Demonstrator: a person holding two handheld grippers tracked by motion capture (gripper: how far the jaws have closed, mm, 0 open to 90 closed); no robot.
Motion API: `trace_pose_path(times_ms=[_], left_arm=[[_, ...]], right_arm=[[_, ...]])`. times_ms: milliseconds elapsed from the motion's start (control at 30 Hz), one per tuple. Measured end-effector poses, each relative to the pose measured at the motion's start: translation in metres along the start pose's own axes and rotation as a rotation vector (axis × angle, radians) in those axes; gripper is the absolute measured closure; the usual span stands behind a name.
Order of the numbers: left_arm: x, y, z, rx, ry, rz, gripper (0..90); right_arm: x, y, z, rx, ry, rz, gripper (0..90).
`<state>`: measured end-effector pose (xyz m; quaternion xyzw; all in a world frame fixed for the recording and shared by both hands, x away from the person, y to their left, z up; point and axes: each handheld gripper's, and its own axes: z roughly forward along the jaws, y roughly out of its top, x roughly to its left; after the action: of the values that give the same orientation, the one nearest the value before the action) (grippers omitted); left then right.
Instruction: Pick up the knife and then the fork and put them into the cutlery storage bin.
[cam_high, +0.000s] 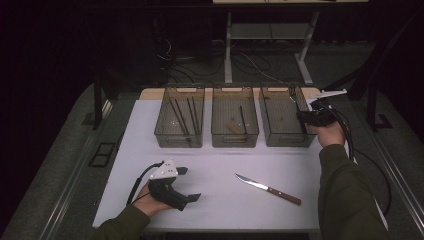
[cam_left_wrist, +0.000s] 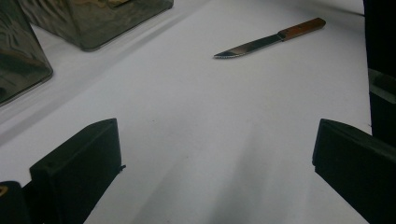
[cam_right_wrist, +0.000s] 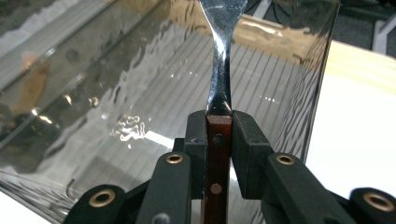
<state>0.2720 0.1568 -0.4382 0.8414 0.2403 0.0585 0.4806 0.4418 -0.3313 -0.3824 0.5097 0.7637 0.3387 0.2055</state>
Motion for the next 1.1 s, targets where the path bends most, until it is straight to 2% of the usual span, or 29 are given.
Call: trace_pose_path(times_ms=[233, 367, 433, 533, 567, 633, 733, 833, 1033, 1100], left_arm=[[0.000, 0.000, 0.000, -0.002, 0.000, 0.001, 0.3], [0.000, 0.000, 0.000, 0.000, 0.000, 0.002, 0.3], [0.000, 0.000, 0.001, -0.002, 0.000, 0.001, 0.3], [0.000, 0.000, 0.001, -0.001, 0.000, 0.001, 0.3], [0.000, 0.000, 0.001, -0.002, 0.000, 0.001, 0.3], [0.000, 0.000, 0.001, -0.002, 0.000, 0.001, 0.3], [-0.001, 0.000, 0.001, -0.002, 0.000, 0.001, 0.3], [-0.001, 0.000, 0.001, -0.002, -0.001, 0.001, 0.3], [-0.001, 0.000, 0.001, -0.001, 0.001, 0.000, 0.3], [-0.001, 0.000, 0.001, 0.000, 0.000, 0.002, 0.3]], right_arm=[[-0.005, -0.008, 0.003, 0.031, -0.010, 0.008, 76.7], [-0.004, -0.009, 0.005, 0.048, -0.012, 0.008, 76.6], [-0.003, -0.009, 0.007, 0.064, -0.016, -0.010, 76.2], [-0.002, -0.010, 0.010, 0.071, -0.022, 0.000, 75.6], [-0.002, -0.010, 0.010, 0.072, -0.022, 0.001, 74.6], [-0.003, -0.010, 0.010, 0.061, -0.027, 0.015, 65.5], [-0.004, -0.009, 0.007, 0.049, -0.015, 0.022, 60.6], [-0.005, -0.009, 0.004, 0.036, 0.015, 0.034, 56.2], [-0.002, -0.009, -0.008, 0.005, 0.043, 0.030, 47.2], [0.001, -0.009, -0.014, -0.015, 0.074, 0.030, 44.4]])
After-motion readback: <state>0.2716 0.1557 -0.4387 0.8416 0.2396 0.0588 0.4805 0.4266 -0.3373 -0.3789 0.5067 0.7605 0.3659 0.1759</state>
